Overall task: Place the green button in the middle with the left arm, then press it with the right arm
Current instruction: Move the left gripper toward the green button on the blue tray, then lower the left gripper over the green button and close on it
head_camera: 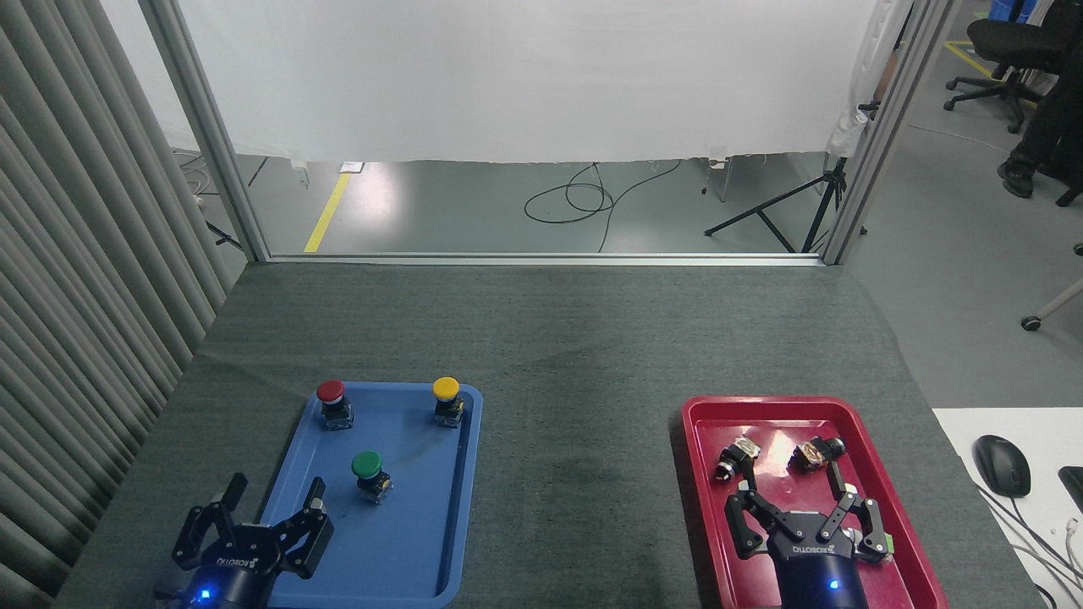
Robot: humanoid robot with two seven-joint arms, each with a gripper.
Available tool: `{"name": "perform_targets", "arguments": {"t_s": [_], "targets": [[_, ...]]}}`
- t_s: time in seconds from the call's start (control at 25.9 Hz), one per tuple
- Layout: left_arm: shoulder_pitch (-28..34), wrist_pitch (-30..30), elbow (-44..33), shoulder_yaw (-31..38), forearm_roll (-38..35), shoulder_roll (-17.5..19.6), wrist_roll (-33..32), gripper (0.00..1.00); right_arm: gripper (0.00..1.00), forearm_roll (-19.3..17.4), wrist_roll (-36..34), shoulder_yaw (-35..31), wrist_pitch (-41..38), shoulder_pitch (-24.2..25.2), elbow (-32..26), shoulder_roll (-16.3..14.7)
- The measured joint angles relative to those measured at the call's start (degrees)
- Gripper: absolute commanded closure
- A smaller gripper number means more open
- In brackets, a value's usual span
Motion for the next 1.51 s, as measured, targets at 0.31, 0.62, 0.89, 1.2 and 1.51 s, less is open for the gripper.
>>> {"name": "perform_targets", "arguments": {"t_s": [0.31,0.62,0.89,1.2,1.51], "targets": [[-3.80,-0.02,5.62,-0.41,-0.47,-0.06,0.18,0.01,0.00,0.00,-0.01,-0.01,0.00,0.01,0.02,0.00],[-6.84,-0.57,8.75,-0.17,-0.61,-0.51,0.62,0.01,0.00,0.00,-0.02,0.03,0.00,0.00,0.01,-0.10],[-7.43,-1.72,9.35,0.14,-0.69,-0.73,0.84,0.01,0.00,0.00,-0.03,0.04,0.00,0.00,0.03,-0.10],[-7.46,-2.02,9.75,-0.53,-0.69,-0.60,0.95,0.01,0.00,0.00,-0.12,0.02,0.00,0.00,0.05,-0.08],[-9.14,-1.87,16.91,-10.75,-0.65,2.15,1.39,0.01,0.00,0.00,-0.09,0.03,0.00,0.04,0.07,-0.01]]}}
